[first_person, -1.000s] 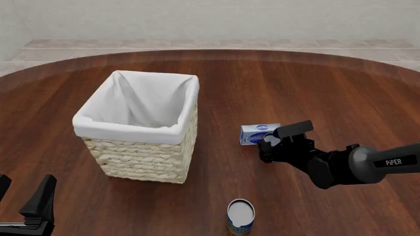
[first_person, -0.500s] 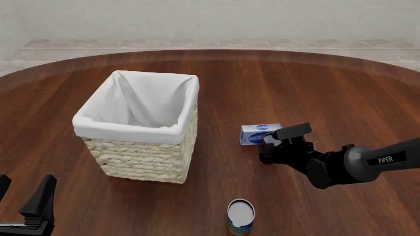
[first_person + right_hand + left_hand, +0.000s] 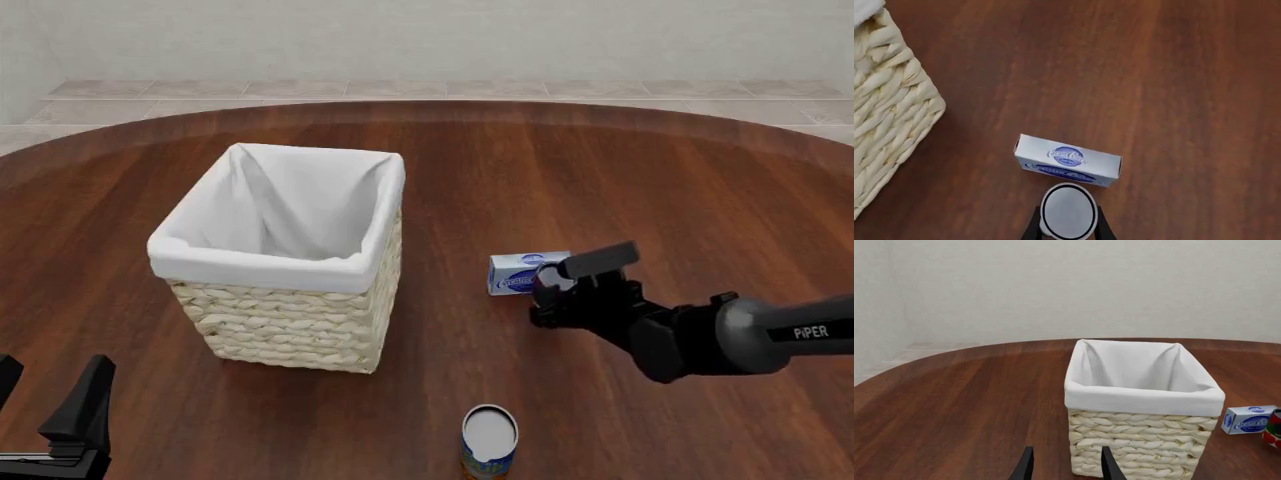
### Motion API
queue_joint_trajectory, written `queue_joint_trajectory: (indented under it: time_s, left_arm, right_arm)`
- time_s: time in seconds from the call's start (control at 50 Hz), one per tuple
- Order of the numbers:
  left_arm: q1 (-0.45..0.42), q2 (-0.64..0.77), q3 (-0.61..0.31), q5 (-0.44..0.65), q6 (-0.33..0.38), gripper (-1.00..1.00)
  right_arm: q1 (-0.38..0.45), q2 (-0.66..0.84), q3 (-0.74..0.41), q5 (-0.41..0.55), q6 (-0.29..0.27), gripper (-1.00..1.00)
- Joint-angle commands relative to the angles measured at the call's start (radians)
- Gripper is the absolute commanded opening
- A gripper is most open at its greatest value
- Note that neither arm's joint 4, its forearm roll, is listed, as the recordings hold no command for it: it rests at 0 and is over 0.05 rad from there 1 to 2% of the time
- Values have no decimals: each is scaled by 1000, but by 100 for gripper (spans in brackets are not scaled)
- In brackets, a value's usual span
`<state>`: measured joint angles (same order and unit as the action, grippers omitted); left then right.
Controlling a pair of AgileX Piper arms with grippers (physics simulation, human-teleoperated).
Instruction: Pick up the tomato sauce, and put it in the basket.
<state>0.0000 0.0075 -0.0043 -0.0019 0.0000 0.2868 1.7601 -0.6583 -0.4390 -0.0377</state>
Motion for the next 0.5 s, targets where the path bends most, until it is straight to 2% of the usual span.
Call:
queue_joint_trajectory:
  time_s: [0.02,0.22,0.32,0.5]
  left_arm:
    - [0,0,0,0,0,100]
    - [0,0,0,0,0,100]
    - [0,0,0,0,0,100]
    - [0,0,0,0,0,100]
  right_arm:
    - [9,-76,17,26,7,-100]
    - [32,-163,9,90,-6,-100]
    - [80,-210,0,135,-21,-100]
    - [110,-279,-43,227,-37,-100]
